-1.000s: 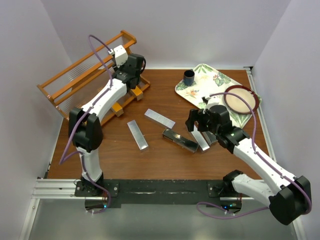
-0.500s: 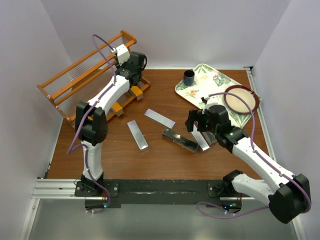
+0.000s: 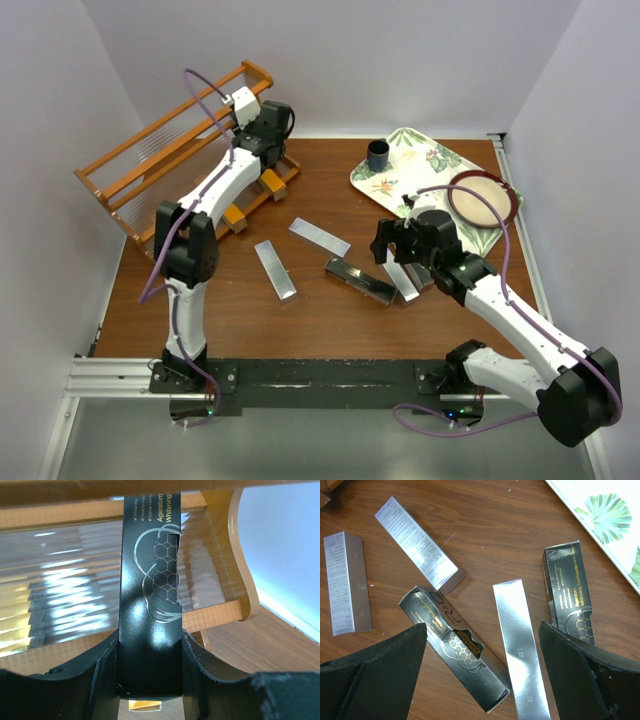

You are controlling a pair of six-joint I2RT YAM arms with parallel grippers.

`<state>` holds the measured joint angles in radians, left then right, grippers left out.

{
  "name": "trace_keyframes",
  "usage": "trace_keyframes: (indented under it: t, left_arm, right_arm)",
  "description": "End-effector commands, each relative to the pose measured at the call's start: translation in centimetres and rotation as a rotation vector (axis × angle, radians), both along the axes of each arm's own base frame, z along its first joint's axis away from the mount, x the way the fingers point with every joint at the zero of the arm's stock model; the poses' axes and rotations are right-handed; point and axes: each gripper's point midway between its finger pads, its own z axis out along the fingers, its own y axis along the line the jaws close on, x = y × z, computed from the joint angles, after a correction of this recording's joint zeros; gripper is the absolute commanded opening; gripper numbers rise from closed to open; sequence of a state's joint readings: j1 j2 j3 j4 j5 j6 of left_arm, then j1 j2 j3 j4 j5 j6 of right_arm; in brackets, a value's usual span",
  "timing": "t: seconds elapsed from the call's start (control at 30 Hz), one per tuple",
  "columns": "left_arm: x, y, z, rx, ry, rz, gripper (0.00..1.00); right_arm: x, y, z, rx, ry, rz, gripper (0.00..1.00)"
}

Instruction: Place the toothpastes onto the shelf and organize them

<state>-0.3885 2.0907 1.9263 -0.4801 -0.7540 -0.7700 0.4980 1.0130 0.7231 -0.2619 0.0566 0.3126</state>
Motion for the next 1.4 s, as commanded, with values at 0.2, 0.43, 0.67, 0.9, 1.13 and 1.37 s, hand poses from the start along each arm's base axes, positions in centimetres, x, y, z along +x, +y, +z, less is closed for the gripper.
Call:
trace_keyframes:
  t: [0.2,0.43,0.67,0.9,1.13,1.37]
  left_arm:
    - [0.9,0.6,3.5,-0.056,-0.11,0.04,0.62]
    - [0.6,0.2,4.3,-0.078,-0.129,0.021,0.76]
    - [-1.8,0.4,7.9,-0.082,-0.187,-0.023,0.92]
    - [-6.3,0.2,13.0,-0.105,-0.299,-0.141,0.97]
    - [-14.0,0.8,15.0,-0.066,-0.387,-0.364,0.98]
    - [-22.4,3.0,15.2,0.054,-0.46,-0.51,0.99]
  right_arm:
    - [0.4,0.4,0.7,0.02,-0.035,0.013,0.99]
    - [0.3,0.3,0.9,0.02,-0.039,0.01,0.99]
    - [0.3,0.6,1.1,0.023,-0.042,0.032,0.99]
    - [-0.4,2.6,0.8,0.036,0.003,0.159,0.98]
    - [-1.4,5.2,-1.5,-0.054,0.121,0.285,0.99]
    - [-1.3,6.8,-2.8,-0.2,0.19,0.364,0.98]
